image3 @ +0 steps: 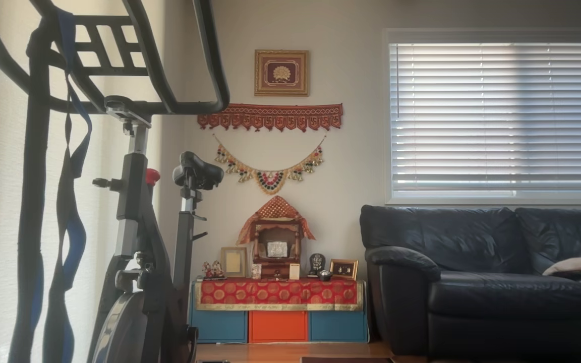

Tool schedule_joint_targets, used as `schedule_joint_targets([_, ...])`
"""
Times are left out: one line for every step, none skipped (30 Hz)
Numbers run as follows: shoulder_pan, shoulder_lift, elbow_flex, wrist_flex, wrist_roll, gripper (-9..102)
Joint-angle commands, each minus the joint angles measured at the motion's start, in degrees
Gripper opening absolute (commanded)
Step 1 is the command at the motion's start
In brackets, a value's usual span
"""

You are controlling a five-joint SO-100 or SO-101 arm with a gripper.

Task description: Sort medicines into box.

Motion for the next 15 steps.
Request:
schedule_joint_targets([-0.9, 2.2, -0.4, 0.3, -1.1, 14])
schedule_joint_targets([-0.9, 2.1, -0.3, 0.3, -1.4, 14])
schedule_joint_targets([-0.8, 2.1, -0.2, 0.3, -1.8, 14])
schedule_joint_targets([-0.7, 2.3, 0.0, 0.2, -1.9, 14])
schedule_joint_targets([-0.6, 2.5, 0.3, 0.1, -2.0, 14])
schedule_joint_targets([-0.6, 2.6, 0.4, 0.0, -2.2, 14])
schedule_joint_targets([-0.5, 2.7, 0.6, 0.0, -2.2, 14])
schedule_joint_targets([-0.4, 2.8, 0.6, -0.1, -2.3, 14])
schedule_joint_targets([-0.4, 2.8, 0.7, -0.1, -2.4, 14])
schedule_joint_targets([-0.4, 2.8, 0.8, -0.1, -2.4, 14])
schedule_joint_targets([-0.4, 2.7, 1.1, -0.3, -2.4, 14])
schedule_joint_targets([-0.4, 2.6, 1.4, -0.6, -2.3, 14])
schedule_joint_targets([-0.6, 2.5, 1.8, -1.1, -2.3, 14])
schedule_joint_targets([-0.8, 2.3, 2.3, -1.7, -2.3, 14])
schedule_joint_targets([-0.9, 1.9, 2.6, -2.1, -2.3, 14])
